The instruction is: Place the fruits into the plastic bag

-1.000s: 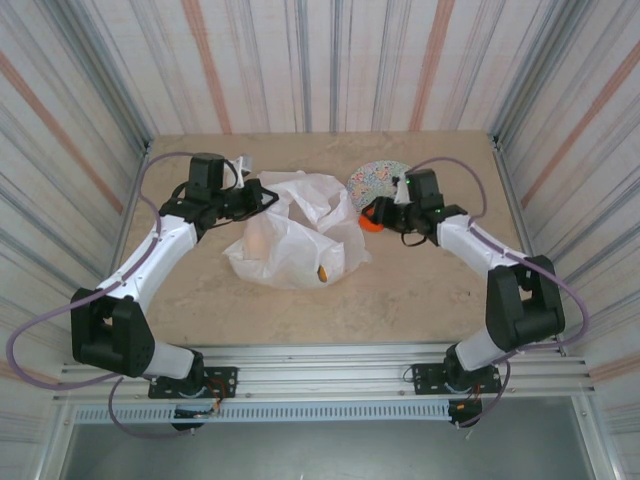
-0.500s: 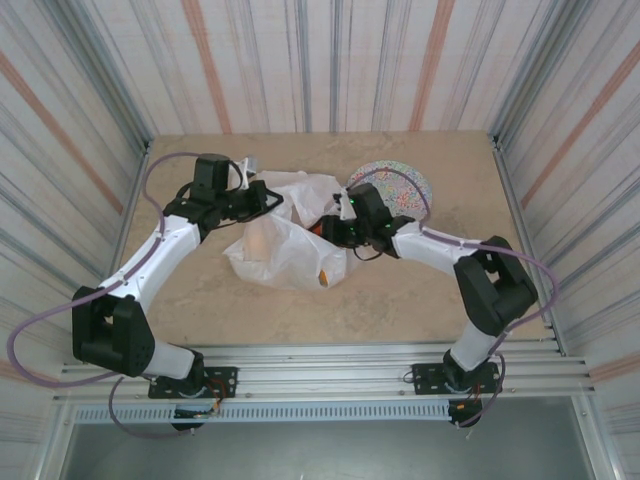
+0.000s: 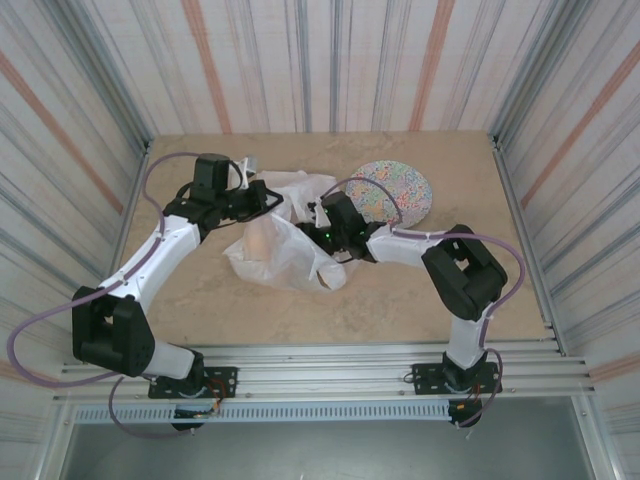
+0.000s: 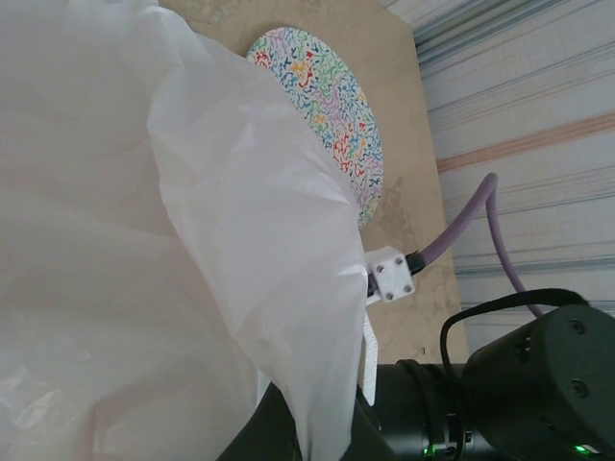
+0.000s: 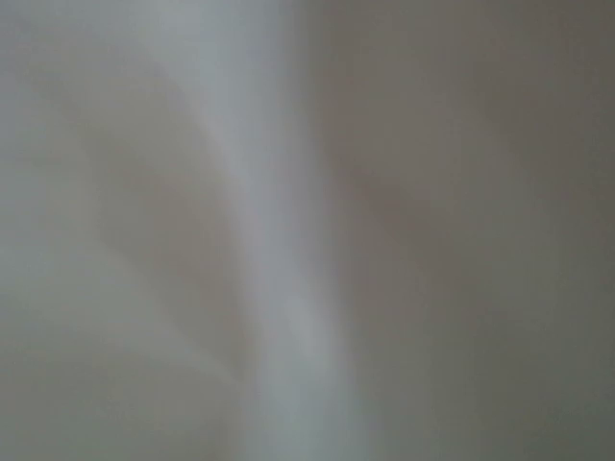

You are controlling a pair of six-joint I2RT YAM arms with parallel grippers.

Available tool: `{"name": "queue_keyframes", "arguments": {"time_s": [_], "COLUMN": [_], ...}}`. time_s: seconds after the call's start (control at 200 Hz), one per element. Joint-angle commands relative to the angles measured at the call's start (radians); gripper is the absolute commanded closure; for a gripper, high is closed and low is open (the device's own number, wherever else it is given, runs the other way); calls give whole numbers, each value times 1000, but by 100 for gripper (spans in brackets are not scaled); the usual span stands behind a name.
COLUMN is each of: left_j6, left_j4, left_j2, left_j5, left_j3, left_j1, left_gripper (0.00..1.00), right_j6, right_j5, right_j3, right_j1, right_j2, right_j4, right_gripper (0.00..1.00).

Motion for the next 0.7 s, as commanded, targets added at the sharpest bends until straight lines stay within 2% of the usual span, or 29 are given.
{"name": "queue_keyframes", "arguments": {"time_s": [0.0,0.155,0.696], "left_j6": [-11,-20,-7], "left_j4": [38,50,41], "left_j2": [-1,10,6], "left_j5": [7,15,10], "left_j3": [25,24,15], "left_j1": [-5,-5,-4], "left_gripper": [100,100,100], "right_j6": [7,-28,-152], "right_j5": [-23,-4,75], "right_j3": [-46,-77,-93], "right_j1": [7,8,-119], "right_j2": [-62,-104,-297], "right_j4": [-6,-32,-185], "right_gripper": [24,14,2]}}
